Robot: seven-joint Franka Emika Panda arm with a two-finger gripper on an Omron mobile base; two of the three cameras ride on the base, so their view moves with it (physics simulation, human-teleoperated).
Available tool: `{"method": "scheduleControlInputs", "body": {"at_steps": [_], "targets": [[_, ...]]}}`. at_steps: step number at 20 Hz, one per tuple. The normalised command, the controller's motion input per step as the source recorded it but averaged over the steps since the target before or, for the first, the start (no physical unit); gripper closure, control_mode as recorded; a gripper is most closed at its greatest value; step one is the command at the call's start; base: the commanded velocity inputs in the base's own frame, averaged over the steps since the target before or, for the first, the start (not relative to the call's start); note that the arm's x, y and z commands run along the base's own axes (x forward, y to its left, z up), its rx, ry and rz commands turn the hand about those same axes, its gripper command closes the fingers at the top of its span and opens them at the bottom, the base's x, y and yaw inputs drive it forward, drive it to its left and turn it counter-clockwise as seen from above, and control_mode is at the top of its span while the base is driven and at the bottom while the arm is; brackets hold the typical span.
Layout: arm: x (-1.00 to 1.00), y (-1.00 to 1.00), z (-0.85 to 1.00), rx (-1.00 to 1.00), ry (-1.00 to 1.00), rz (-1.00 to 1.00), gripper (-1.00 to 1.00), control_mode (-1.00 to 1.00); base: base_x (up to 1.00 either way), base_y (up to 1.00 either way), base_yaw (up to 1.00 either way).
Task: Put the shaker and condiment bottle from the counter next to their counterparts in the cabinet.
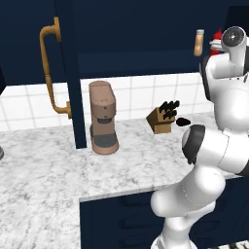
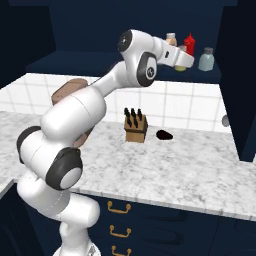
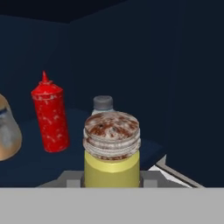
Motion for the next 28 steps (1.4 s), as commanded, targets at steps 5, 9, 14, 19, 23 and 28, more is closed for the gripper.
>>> {"method": "scheduleControlInputs", "body": {"at_steps": [5, 9, 14, 19, 23, 28], "targets": [[0.01, 0.00, -0.17, 0.00, 0.00, 0.00, 1.00, -1.00, 0.00, 0.00, 0.00], [0.19, -0.01, -0.01, 0.00, 0.00, 0.00, 1.00, -1.00, 0.00, 0.00, 0.00], [0.27, -0.01, 0.00, 0.00, 0.00, 0.00, 1.00, -1.00, 0.00, 0.00, 0.00], [0.27, -0.03, 0.00, 0.00, 0.00, 0.00, 1.00, -1.00, 0.00, 0.00, 0.00], [0.27, -0.10, 0.00, 0.00, 0.00, 0.00, 1.00, -1.00, 0.00, 0.00, 0.00], [0.23, -0.21, 0.00, 0.00, 0.00, 0.00, 1.00, -1.00, 0.00, 0.00, 0.00]]}}
